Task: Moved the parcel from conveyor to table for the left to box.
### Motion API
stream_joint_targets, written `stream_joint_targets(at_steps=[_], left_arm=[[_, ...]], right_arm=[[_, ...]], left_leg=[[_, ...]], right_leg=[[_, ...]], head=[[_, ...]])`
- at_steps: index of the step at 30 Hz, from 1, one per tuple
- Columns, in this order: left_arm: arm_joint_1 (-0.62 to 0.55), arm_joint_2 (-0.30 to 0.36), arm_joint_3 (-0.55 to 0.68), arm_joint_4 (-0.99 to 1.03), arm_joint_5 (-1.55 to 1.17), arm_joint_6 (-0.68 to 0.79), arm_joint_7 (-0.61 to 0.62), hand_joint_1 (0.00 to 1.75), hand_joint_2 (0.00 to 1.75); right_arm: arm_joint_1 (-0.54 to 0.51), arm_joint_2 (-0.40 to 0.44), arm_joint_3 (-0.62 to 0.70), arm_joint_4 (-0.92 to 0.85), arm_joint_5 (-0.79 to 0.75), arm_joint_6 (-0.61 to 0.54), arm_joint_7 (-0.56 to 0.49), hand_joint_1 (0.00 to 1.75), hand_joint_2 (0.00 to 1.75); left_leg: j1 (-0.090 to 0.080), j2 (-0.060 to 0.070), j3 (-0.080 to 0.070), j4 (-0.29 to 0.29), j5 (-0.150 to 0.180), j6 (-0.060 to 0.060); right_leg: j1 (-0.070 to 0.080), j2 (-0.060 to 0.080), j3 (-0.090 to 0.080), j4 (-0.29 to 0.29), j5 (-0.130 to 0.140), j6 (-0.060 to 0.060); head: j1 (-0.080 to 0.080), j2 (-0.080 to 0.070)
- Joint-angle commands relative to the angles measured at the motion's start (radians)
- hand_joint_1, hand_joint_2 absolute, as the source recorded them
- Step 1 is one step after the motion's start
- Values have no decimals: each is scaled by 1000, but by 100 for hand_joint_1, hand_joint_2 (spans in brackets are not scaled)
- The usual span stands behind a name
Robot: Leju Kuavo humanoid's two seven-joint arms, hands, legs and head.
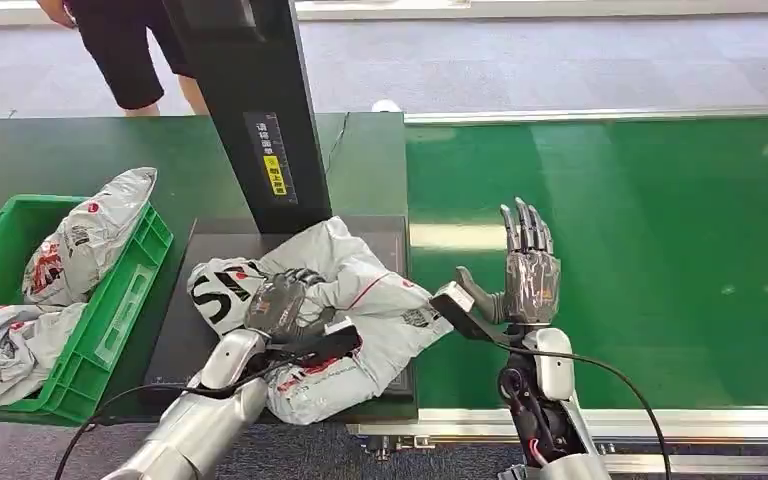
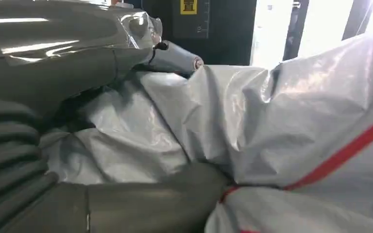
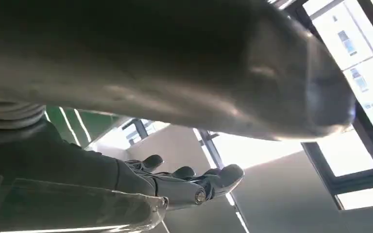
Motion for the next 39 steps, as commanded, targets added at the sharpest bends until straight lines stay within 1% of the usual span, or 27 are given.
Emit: stream_joint_targets(at_steps=[1,5,9,14,16,20,21,26,28,29,32,35,39], left_arm=[[12,-4,-4,71,3,22,-16,175,175],[56,1,0,0,13,52,-39,175,175],[143,26,-5,-164,47,58,-69,175,175],[203,37,-38,-355,98,48,-94,175,175],[207,40,-40,-369,101,44,-92,175,175],[204,42,-42,-366,103,39,-91,175,175],[204,42,-42,-366,103,39,-91,175,175],[204,42,-42,-366,103,39,-91,175,175],[215,39,-41,-399,133,66,-120,175,175],[238,40,-41,-464,157,77,-137,175,175],[328,73,-47,-668,193,88,-140,175,175],[376,88,-32,-780,207,125,-144,175,175],[409,85,-2,-846,220,153,-145,175,175]], right_arm=[[-31,-1,10,32,0,2,8,0,0],[-20,3,22,39,2,3,8,0,0],[26,9,35,-2,2,5,7,0,0],[19,9,47,11,6,18,15,0,0],[18,9,48,14,5,17,15,0,0],[16,9,48,17,5,16,15,0,0],[16,9,48,17,5,16,15,0,0],[16,9,48,17,5,16,15,0,0],[16,9,54,17,5,22,15,0,0],[19,11,59,17,5,24,16,0,175],[43,10,68,20,-7,14,12,0,175],[43,7,69,50,-19,1,9,0,175],[42,10,62,78,-27,-6,0,0,175]], left_leg=[[0,2,0,-1,0,-1],[1,3,-1,-3,1,-1],[0,2,1,-2,0,-1],[1,3,-2,-2,0,-1],[1,3,-5,-1,0,-1],[3,3,-6,-3,1,-2],[0,1,-7,-1,0,-1],[1,1,-7,-2,0,-2],[1,1,-7,-1,0,-2],[2,1,-7,-2,0,-2],[1,1,-8,0,0,-1],[1,3,-7,-1,-1,-1],[2,2,-8,-1,-1,-2]], right_leg=[[0,1,-1,-1,1,-1],[1,1,-1,-4,2,-1],[0,1,0,-2,0,-1],[1,1,-3,-2,1,-1],[1,1,-5,-2,1,-1],[3,-1,-5,-6,3,-2],[0,0,-7,-1,0,-1],[2,-1,-7,-3,1,-1],[1,0,-7,-2,1,-1],[2,-1,-7,-3,1,-1],[1,0,-8,-1,0,-1],[2,1,-7,-2,0,-1],[2,0,-9,-2,0,-1]], head=[[0,0],[0,0],[0,0],[0,0],[1,0],[0,0],[0,0],[0,0],[0,0],[0,0],[0,0],[0,0],[0,0]])
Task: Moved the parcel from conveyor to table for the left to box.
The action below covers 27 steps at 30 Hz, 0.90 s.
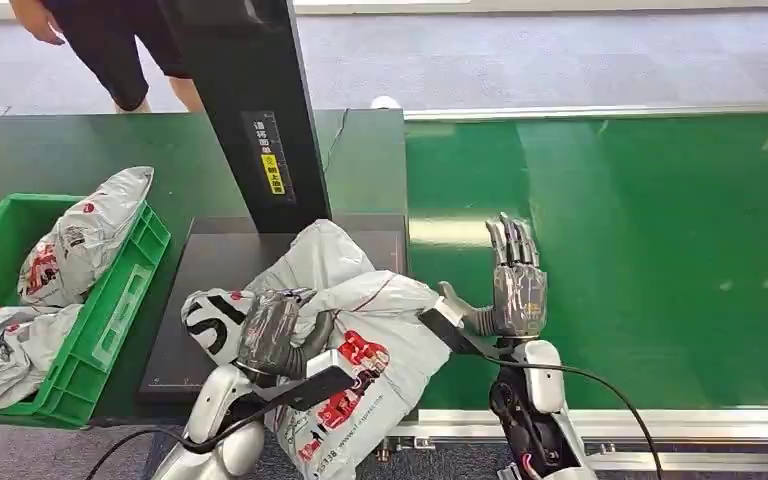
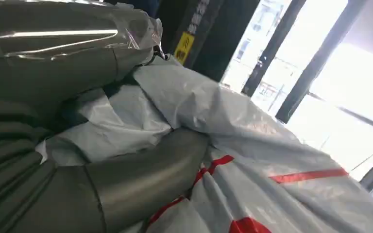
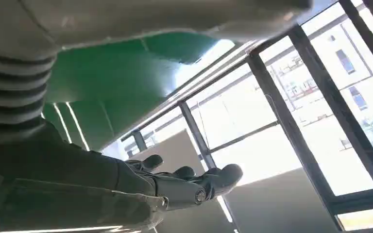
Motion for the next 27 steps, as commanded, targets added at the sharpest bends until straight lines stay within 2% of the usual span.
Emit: stream_joint_targets(at_steps=[1,6,11,13,15,18,20,22,24,27], left_arm=[[120,34,30,-294,26,69,-11,175,175],[155,-9,29,-396,-106,228,-16,175,175],[225,-27,45,-533,-284,228,84,168,175],[226,-32,56,-558,-302,228,79,168,175],[252,-81,118,-620,-374,228,47,171,175],[289,-113,162,-664,-400,228,45,171,175],[303,-118,194,-703,-472,228,90,168,175],[309,-96,203,-745,-568,228,190,169,175],[315,-96,275,-740,-568,228,226,171,175],[310,-91,276,-732,-568,228,246,169,175]], right_arm=[[-1,3,17,81,-16,-11,-9,0,175],[-20,23,7,95,12,12,11,0,175],[49,21,-32,1,42,33,33,0,175],[57,22,-38,-9,47,37,33,0,175],[69,28,-50,-16,59,43,30,0,175],[75,37,-50,-16,69,47,17,0,175],[71,40,-41,-11,74,52,17,0,175],[73,41,-35,-10,75,51,21,0,175],[79,40,-32,-18,76,55,30,0,175],[82,39,-33,-23,76,58,32,0,175]], left_leg=[[2,2,1,-1,-1,-2],[2,1,-1,0,0,-2],[1,0,-1,0,-1,-1],[1,-1,0,-1,-1,-1],[1,0,-1,0,-1,-1],[1,1,-2,0,-1,-1],[2,1,0,-1,-1,-2],[1,3,-1,0,-1,-2],[1,3,-1,-1,-1,-2],[1,2,0,-2,-1,-2]], right_leg=[[2,1,1,-3,1,-2],[2,-1,0,-2,1,-1],[1,-1,0,-2,0,-1],[1,-2,1,-2,-1,-1],[2,-1,0,-2,0,-1],[1,0,-2,-1,0,-1],[2,0,0,-3,1,-1],[1,2,-2,-1,0,-1],[1,2,-2,-1,0,-2],[1,1,-1,-2,0,-1]], head=[[0,0],[0,0],[0,0],[0,0],[0,0],[-1,0],[0,0],[0,0],[0,0],[0,0]])
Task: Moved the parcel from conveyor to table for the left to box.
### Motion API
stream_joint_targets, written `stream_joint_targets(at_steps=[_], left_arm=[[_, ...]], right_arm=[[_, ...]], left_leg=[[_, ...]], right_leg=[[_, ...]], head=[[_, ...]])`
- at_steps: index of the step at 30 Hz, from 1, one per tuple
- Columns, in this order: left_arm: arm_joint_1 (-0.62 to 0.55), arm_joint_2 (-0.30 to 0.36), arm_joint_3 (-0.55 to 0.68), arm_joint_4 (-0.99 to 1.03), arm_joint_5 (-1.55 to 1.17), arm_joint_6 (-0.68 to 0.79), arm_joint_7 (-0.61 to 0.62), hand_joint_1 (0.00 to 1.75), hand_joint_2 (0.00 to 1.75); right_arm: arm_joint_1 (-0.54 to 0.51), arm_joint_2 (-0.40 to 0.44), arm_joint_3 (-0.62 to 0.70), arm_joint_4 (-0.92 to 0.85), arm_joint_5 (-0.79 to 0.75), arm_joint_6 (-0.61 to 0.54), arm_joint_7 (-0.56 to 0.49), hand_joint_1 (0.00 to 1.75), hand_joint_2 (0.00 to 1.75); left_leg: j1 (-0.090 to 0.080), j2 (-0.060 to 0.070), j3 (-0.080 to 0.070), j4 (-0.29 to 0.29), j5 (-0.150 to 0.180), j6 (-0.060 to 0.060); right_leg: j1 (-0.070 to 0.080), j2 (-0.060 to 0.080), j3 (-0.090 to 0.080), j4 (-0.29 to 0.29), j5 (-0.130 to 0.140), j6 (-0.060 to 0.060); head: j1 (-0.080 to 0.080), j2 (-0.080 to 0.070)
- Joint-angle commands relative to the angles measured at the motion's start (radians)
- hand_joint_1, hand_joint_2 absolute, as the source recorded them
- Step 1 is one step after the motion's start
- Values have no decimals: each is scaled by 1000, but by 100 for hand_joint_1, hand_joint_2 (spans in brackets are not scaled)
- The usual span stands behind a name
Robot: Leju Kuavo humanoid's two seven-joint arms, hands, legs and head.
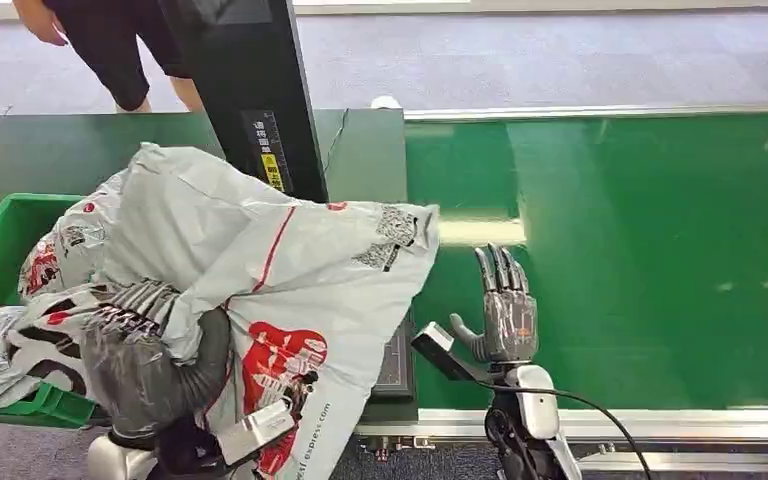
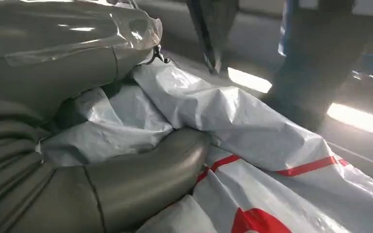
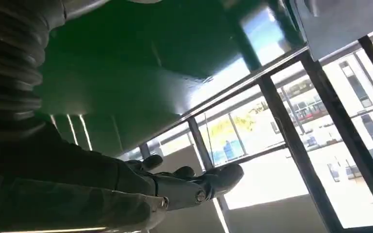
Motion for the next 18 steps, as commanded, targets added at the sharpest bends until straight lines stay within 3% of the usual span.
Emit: stream_joint_targets(at_steps=[1,6,13,17,18], left_arm=[[31,-8,135,-60,-36,7,92,169,175],[19,17,219,82,-36,7,175,161,175],[-6,46,448,299,24,7,162,164,175],[9,44,497,315,36,-10,176,166,175],[18,46,511,312,38,-8,176,155,175]], right_arm=[[0,8,-10,-5,3,16,11,0,175],[26,7,-21,-34,7,29,19,0,175],[79,-7,-48,-47,-24,24,-5,0,175],[80,0,-54,-56,-23,39,-7,0,175],[85,2,-51,-64,-19,42,-7,0,175]], left_leg=[[1,2,2,-2,0,-2],[0,1,2,-2,0,-1],[1,0,4,-4,1,-2],[0,1,3,-3,1,-1],[1,1,3,-3,1,-2]], right_leg=[[2,0,2,-3,1,-2],[0,0,2,-2,0,-1],[1,-2,4,-4,1,-2],[0,0,2,-2,0,-1],[1,-1,3,-3,1,-2]], head=[[0,0],[0,0],[0,0],[0,0],[0,0]])
